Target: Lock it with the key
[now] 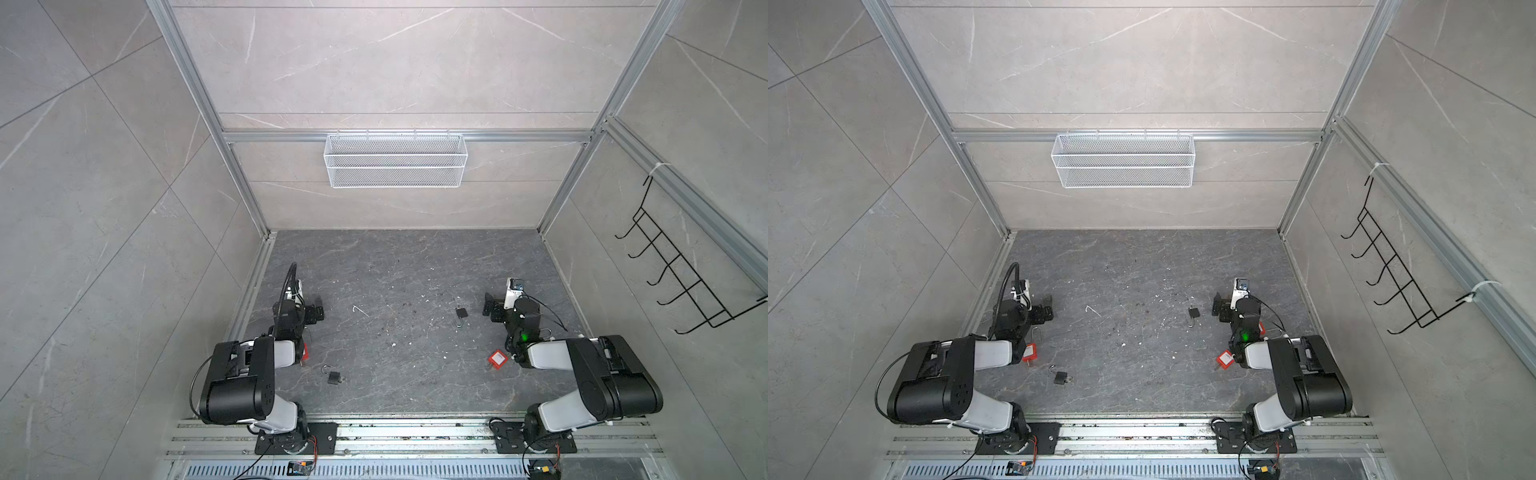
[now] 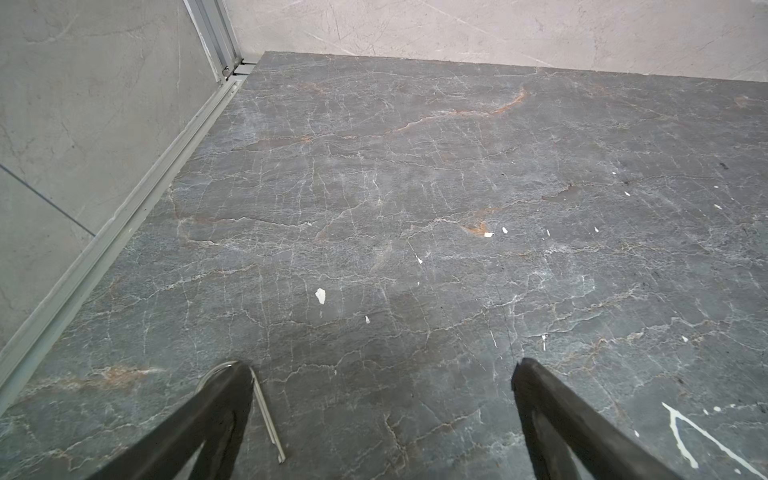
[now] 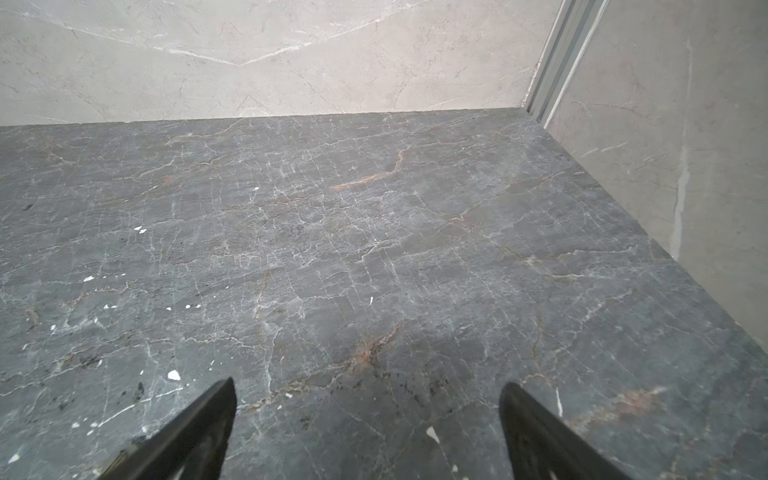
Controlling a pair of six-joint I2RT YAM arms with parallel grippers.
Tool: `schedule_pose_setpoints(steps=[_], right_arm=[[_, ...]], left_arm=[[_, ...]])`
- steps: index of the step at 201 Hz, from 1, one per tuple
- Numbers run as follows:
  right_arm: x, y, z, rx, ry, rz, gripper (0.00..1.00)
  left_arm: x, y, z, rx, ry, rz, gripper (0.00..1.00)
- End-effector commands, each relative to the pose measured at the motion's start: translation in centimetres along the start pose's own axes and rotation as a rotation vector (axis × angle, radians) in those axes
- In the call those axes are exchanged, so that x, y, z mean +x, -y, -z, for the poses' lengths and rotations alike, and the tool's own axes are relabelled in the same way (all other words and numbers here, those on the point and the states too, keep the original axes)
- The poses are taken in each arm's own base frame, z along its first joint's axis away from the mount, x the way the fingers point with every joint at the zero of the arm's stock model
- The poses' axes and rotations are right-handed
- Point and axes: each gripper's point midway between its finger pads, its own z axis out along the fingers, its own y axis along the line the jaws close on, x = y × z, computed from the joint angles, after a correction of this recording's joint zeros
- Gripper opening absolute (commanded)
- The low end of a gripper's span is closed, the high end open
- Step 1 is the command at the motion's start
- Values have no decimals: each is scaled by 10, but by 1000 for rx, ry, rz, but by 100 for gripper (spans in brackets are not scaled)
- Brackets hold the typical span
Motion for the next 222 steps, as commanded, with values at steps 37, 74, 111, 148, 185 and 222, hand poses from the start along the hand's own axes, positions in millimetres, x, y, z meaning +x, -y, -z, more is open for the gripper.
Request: schedule_pose_setpoints(steps=[37, 74, 111, 148, 185, 222], right_arm=[[-10, -1, -2, -8, 28, -2, 100], [-9, -1, -2, -8, 25, -3, 100], [-9, -1, -2, -8, 25, -3, 100], [-9, -1, -2, -9, 26, -3, 99], [-13, -3, 3, -26, 50, 12, 100], [-28, -2, 14, -21, 77, 5, 100]], left_arm=[[-9, -3, -1, -13, 28, 13, 100], [-9, -3, -1, -13, 29, 13, 100], [-9, -3, -1, -13, 29, 14, 100], [-9, -3, -1, -13, 27, 14, 100], [-9, -3, 0, -11, 29, 13, 100], [-16, 0, 2, 5, 34, 5, 99]])
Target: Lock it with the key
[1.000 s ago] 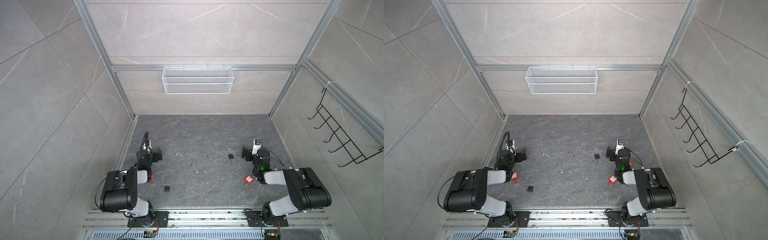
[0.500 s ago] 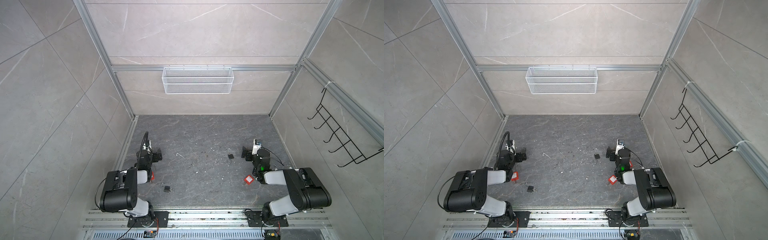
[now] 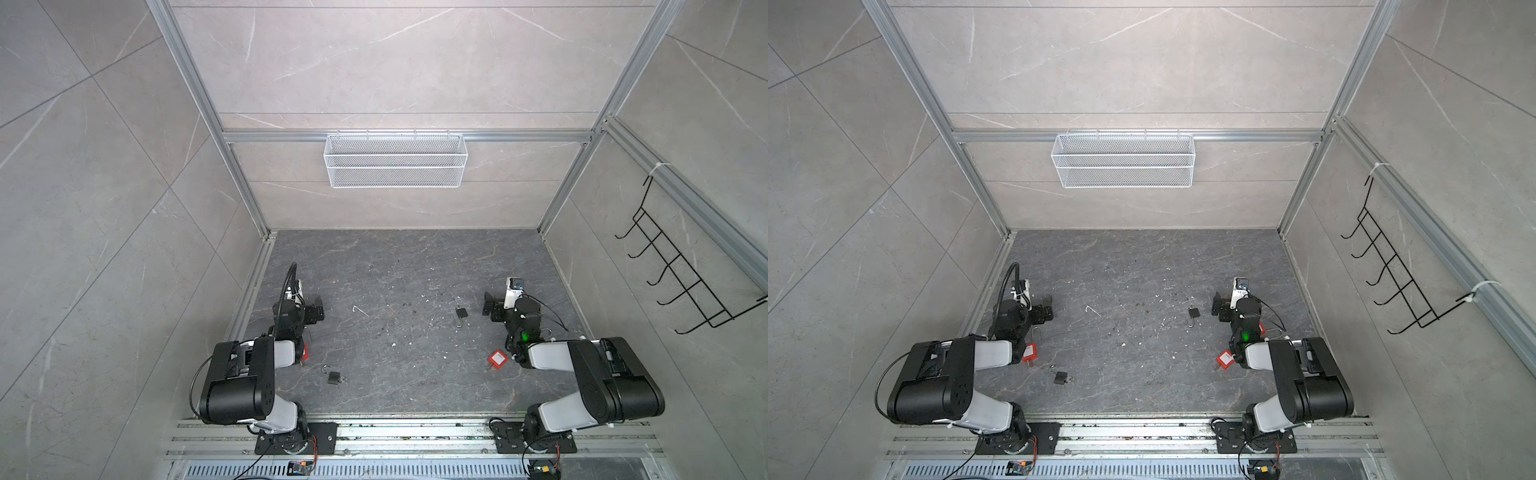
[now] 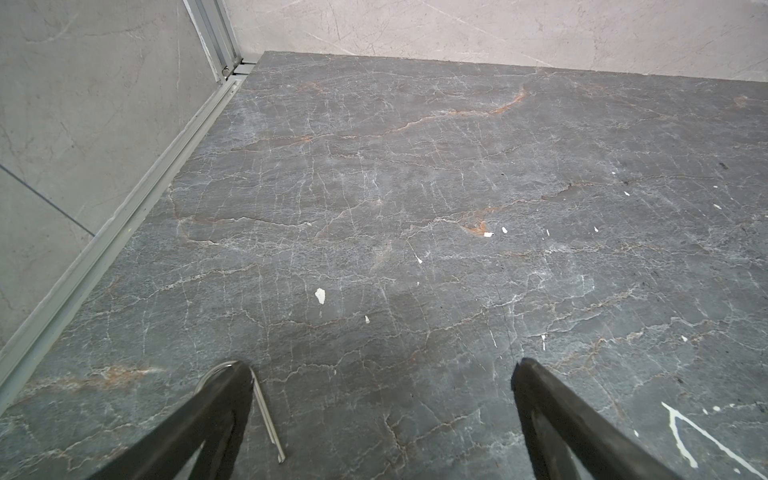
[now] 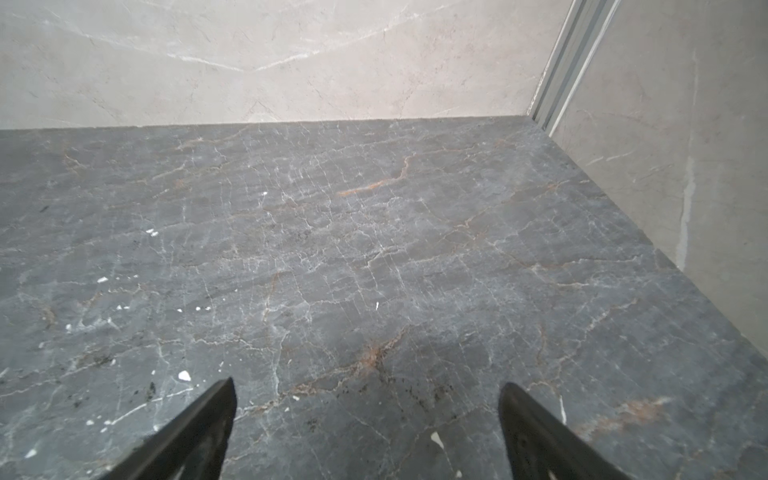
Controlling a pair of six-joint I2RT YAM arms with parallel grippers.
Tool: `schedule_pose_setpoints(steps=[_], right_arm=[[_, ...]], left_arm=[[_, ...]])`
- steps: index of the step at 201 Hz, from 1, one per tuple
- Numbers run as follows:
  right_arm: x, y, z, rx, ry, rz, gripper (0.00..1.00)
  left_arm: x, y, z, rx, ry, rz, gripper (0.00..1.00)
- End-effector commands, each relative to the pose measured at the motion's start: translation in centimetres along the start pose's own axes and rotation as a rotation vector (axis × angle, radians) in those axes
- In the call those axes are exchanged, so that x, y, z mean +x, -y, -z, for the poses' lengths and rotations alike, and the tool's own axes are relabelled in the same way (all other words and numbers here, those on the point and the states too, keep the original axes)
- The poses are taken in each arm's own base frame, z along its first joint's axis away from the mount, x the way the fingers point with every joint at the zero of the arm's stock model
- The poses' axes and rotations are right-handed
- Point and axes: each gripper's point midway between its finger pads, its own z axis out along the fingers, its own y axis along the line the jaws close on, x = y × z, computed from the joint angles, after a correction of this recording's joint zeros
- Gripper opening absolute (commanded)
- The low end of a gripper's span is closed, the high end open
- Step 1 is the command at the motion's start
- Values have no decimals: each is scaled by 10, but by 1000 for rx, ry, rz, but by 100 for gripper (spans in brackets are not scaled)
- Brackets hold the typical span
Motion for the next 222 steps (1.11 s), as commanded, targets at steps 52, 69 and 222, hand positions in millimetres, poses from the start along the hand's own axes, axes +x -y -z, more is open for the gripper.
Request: schedule_pose_setpoints(steps=[52, 69, 222], right_arm=[[-62, 20, 41, 86, 108, -104, 98], [-75, 19, 50, 82, 45, -186, 95], [76, -23, 157, 340, -816, -592, 86]], left_arm=[[-40, -2, 24, -19, -9, 48, 97], [-49, 1, 34, -14, -66, 81, 96], [-36, 160, 112, 332, -428, 175, 88]])
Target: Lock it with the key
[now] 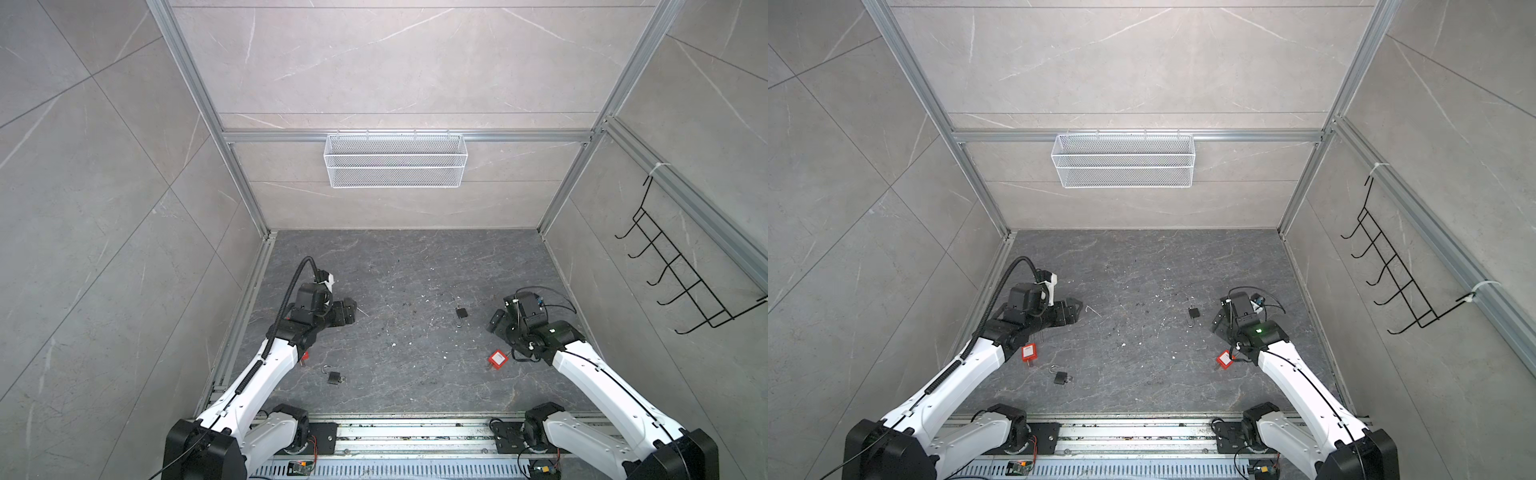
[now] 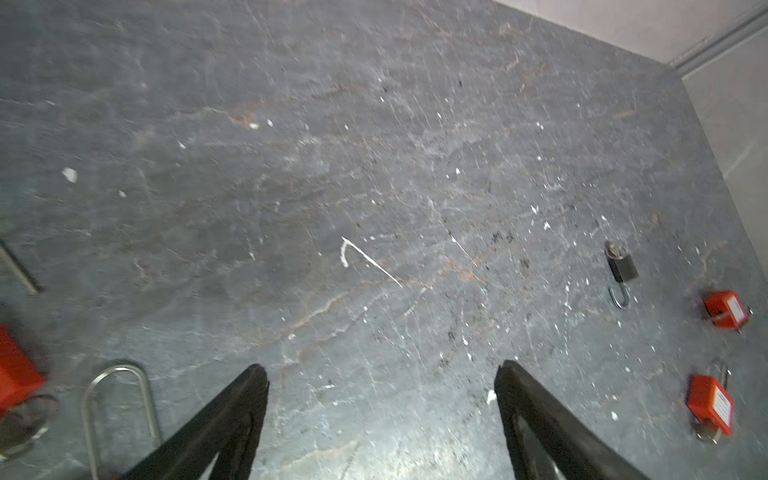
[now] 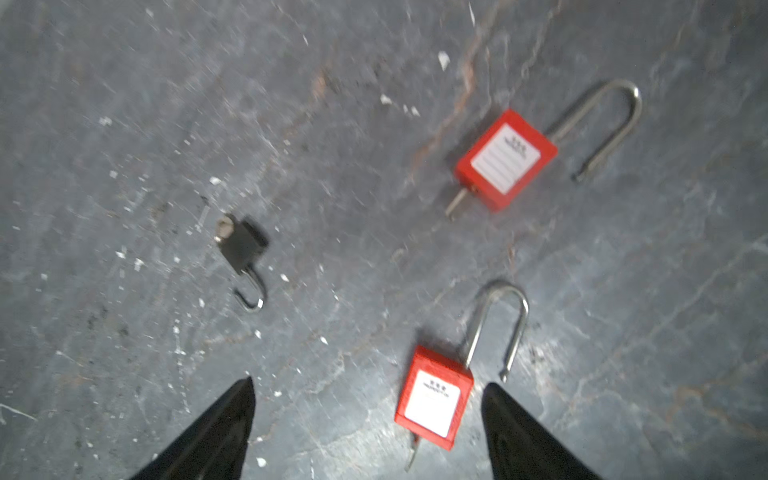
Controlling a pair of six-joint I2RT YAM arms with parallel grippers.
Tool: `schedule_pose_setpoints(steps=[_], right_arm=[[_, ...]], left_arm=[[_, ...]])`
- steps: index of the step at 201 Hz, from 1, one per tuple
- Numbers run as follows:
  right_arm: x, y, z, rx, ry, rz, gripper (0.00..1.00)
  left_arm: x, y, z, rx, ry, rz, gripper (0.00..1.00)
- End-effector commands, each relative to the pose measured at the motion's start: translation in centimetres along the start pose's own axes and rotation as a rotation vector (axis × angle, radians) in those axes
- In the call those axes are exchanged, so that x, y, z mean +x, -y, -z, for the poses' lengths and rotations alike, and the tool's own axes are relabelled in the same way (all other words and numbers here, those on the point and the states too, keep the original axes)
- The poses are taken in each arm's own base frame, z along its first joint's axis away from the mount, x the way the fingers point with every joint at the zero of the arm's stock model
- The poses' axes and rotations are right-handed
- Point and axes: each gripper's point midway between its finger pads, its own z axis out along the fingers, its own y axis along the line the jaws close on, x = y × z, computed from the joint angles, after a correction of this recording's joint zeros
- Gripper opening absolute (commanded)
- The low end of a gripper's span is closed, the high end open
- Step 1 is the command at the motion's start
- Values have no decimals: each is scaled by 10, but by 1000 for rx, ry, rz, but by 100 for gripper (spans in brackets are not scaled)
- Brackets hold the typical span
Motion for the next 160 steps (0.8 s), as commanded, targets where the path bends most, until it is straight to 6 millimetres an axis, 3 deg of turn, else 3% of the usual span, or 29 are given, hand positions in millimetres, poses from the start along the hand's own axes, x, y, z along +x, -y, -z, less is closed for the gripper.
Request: schedule_pose_setpoints(steps=[1, 88, 126, 160], right_arm=[[29, 23, -12, 100, -88, -85, 86], [50, 21, -30, 127, -191, -57, 83], [70, 28, -42, 134, -261, -55, 80], [71, 25, -47, 128, -288, -37, 77]], left_arm=[[-4, 16, 1, 7, -20, 14, 88], [9, 21, -2, -12, -92, 14, 87], [14, 17, -3, -31, -111, 12, 88], [16, 16, -4, -36, -118, 15, 87]])
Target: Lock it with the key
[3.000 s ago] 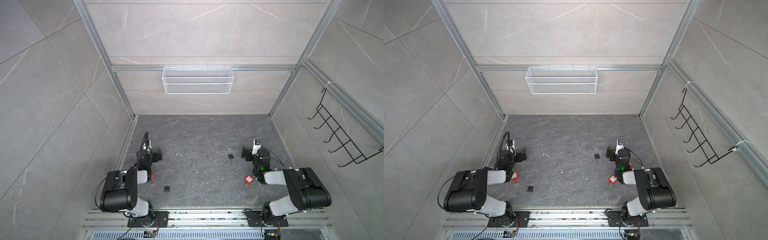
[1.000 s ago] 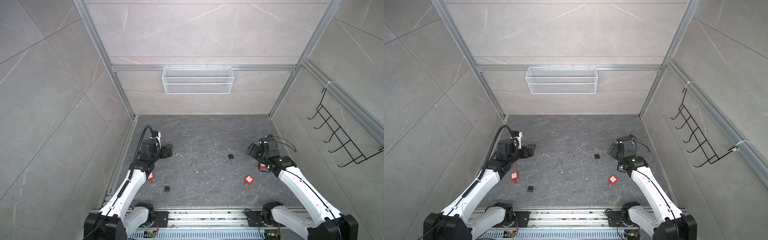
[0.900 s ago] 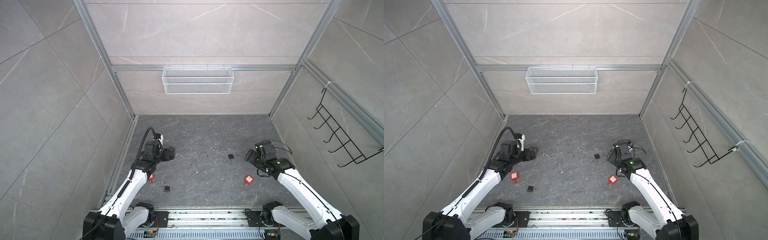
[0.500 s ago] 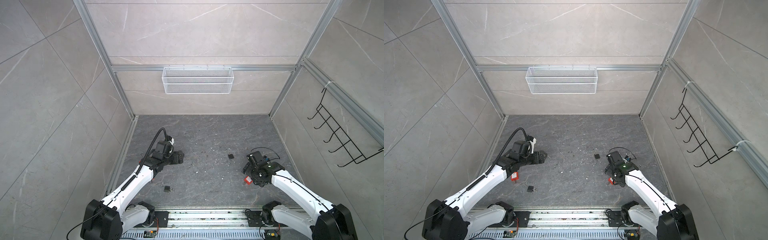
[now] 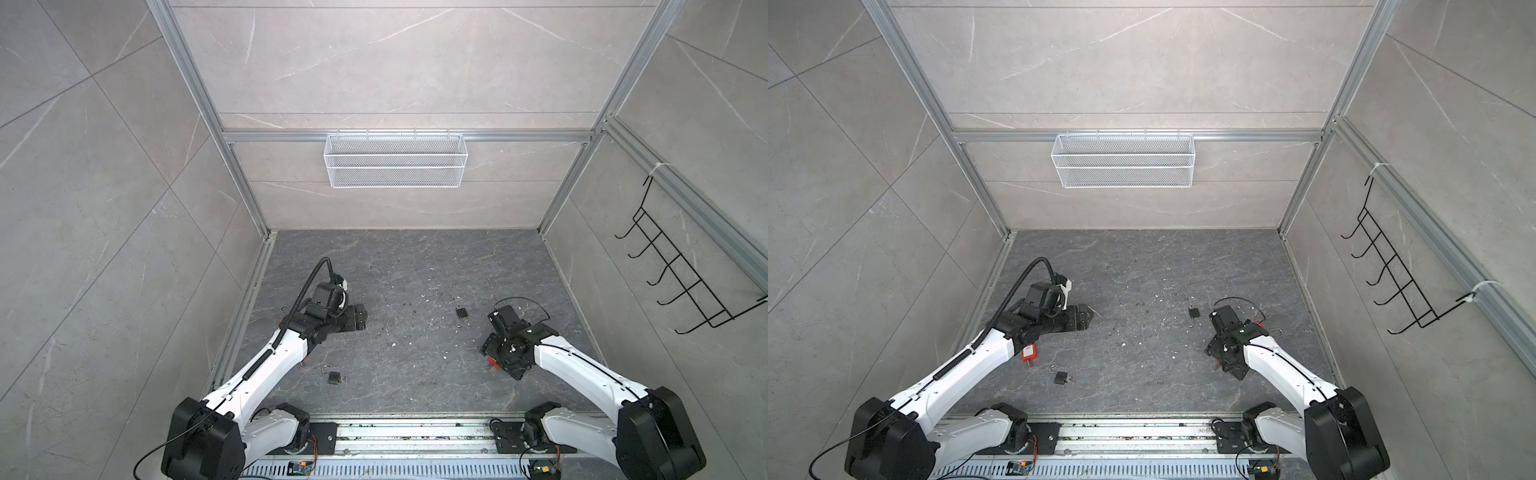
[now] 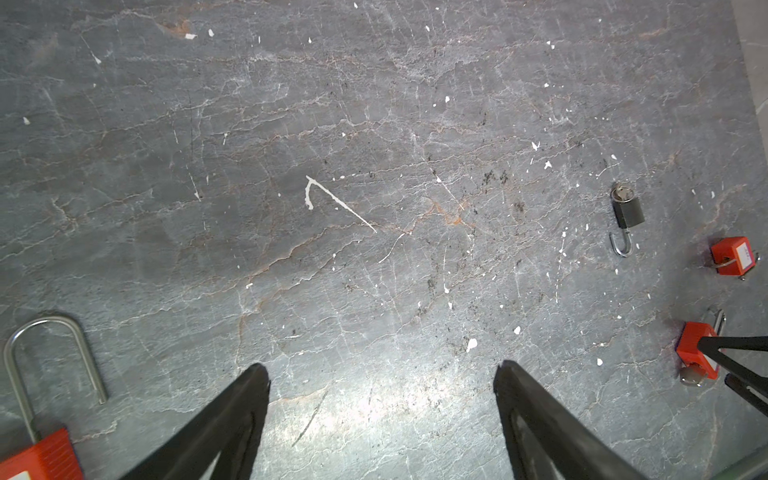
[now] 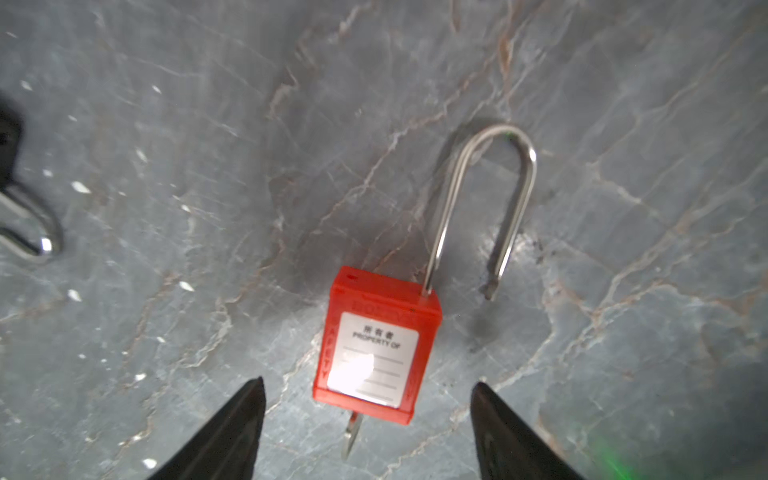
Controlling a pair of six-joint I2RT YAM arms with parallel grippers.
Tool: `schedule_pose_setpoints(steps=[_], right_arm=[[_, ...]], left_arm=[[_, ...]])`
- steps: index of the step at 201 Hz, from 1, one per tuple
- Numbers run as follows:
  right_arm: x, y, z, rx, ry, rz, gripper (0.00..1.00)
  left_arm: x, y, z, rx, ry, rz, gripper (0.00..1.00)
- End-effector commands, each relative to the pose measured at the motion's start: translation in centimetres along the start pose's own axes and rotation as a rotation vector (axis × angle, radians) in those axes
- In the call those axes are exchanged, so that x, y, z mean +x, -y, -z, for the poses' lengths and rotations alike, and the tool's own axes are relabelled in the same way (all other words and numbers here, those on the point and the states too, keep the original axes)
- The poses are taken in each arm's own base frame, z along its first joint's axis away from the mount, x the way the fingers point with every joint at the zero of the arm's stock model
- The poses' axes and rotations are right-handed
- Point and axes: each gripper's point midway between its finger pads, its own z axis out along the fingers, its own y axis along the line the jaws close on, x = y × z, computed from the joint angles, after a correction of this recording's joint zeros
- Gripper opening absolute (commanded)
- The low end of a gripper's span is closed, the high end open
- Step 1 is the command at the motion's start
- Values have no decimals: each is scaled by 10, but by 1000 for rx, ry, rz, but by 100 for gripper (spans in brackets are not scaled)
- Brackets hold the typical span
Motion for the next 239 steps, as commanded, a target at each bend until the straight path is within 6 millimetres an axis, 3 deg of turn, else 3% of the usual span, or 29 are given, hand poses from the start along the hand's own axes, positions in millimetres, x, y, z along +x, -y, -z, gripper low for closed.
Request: schedule_pose_setpoints(steps=[1, 137, 185, 239], right_arm=[[1, -4, -5, -8, -26, 18, 77], [-13, 3, -17, 78, -50, 115, 55], [-12, -16, -9, 54, -55, 300, 46], [2, -34, -13, 53, -114, 475, 41]], left_arm=[[-7, 4, 4, -2, 11, 10, 87], [0, 0, -2, -23, -24, 12, 88], [0, 1, -3, -22, -28, 12, 88], [1, -1, -2, -25, -28, 11, 88]])
